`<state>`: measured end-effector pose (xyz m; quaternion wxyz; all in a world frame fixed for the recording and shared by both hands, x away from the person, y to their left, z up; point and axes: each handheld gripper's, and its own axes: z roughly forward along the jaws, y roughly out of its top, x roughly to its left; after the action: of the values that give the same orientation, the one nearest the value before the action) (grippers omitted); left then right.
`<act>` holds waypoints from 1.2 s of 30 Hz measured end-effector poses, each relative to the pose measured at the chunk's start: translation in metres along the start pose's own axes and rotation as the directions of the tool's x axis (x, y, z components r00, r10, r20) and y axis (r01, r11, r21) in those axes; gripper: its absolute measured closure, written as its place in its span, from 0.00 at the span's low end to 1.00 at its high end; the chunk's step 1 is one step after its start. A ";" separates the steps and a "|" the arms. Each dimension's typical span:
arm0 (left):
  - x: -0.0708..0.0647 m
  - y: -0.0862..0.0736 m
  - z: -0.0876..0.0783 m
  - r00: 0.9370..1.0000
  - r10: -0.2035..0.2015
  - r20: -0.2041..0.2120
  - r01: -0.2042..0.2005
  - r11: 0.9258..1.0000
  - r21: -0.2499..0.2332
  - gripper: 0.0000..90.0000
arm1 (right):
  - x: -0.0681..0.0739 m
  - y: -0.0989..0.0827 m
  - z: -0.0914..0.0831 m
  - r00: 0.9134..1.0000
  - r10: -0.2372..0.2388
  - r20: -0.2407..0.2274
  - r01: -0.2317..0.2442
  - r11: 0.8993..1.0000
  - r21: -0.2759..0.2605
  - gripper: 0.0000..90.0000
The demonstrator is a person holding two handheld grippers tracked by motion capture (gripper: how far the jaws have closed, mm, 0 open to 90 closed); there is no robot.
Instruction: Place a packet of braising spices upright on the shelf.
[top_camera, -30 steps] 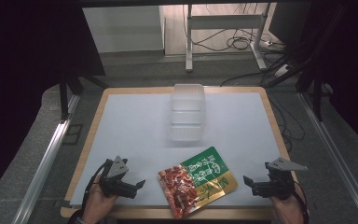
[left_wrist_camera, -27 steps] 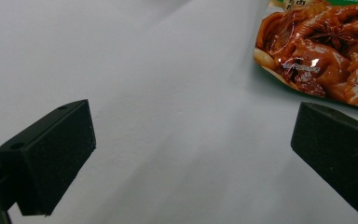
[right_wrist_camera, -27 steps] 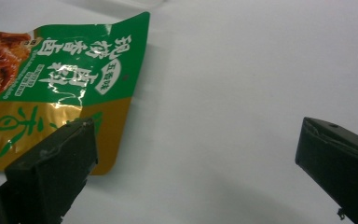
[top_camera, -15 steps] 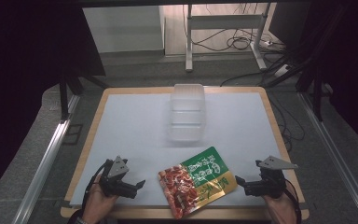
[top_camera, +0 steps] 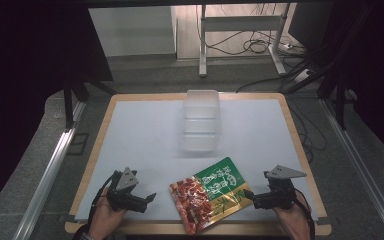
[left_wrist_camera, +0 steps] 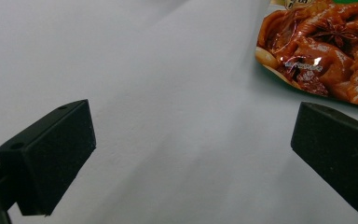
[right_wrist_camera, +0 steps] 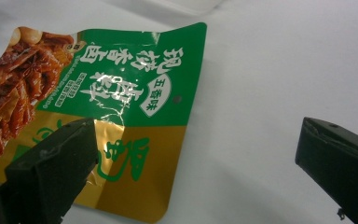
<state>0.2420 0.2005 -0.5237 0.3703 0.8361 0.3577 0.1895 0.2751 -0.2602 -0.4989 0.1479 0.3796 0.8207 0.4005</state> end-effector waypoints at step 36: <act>-0.002 0.001 0.003 1.000 0.019 0.005 -0.019 1.000 0.016 0.00 | 0.025 0.016 0.049 0.995 0.003 -0.100 0.011 0.990 0.139 0.20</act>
<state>0.2423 0.1970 -0.5249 0.3626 0.8429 0.3504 0.1879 0.2934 -0.2088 -0.5165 0.0807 0.3669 0.8538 0.3603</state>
